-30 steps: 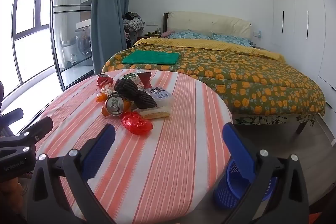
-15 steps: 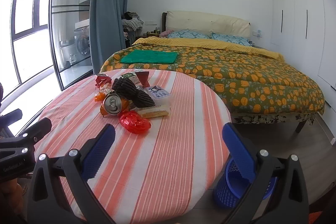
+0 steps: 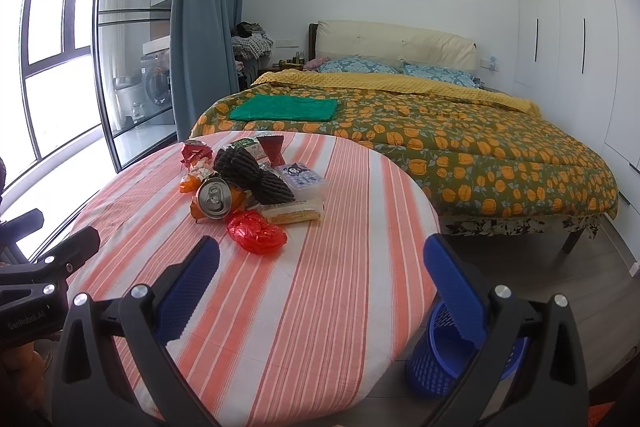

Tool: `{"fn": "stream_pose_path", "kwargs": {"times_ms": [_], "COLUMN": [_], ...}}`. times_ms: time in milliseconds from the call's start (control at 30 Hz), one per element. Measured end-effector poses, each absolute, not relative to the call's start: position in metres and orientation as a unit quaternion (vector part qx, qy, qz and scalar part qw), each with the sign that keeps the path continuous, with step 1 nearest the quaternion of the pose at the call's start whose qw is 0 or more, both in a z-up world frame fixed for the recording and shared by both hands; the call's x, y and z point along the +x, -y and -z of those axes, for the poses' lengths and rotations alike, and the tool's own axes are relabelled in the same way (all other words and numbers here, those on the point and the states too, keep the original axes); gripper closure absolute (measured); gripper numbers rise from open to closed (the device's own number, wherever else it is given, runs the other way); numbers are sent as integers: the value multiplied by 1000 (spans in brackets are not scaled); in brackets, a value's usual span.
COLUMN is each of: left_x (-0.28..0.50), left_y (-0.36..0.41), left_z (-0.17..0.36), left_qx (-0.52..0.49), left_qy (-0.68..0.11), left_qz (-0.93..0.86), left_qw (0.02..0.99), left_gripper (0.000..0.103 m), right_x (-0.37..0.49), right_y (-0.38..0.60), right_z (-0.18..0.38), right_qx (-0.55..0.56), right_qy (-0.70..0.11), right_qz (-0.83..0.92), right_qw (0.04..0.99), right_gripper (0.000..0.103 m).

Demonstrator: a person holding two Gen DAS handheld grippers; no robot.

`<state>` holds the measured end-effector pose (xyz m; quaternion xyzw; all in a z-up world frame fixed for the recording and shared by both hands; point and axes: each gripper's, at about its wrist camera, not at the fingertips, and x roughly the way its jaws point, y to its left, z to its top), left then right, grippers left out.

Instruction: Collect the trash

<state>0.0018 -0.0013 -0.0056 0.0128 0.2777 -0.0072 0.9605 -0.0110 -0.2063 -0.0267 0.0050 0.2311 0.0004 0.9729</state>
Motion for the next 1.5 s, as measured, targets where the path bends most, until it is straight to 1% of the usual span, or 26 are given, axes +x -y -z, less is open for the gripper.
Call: {"fn": "stream_pose_path", "kwargs": {"times_ms": [1367, 1500], "left_x": [0, -3], "left_y": [4, 13], "left_z": [12, 22], "left_qx": [13, 13], "left_qy": [-279, -279], "left_qz": [8, 8], "left_qw": [960, 960], "left_gripper": [4, 4], "right_x": [-11, -12], "right_y": [214, 224], "right_z": [30, 33], "right_qx": [6, 8], "right_qy": [-232, -234], "right_qz": [1, 4], "right_qw": [973, 972], "right_gripper": [5, 5]}}
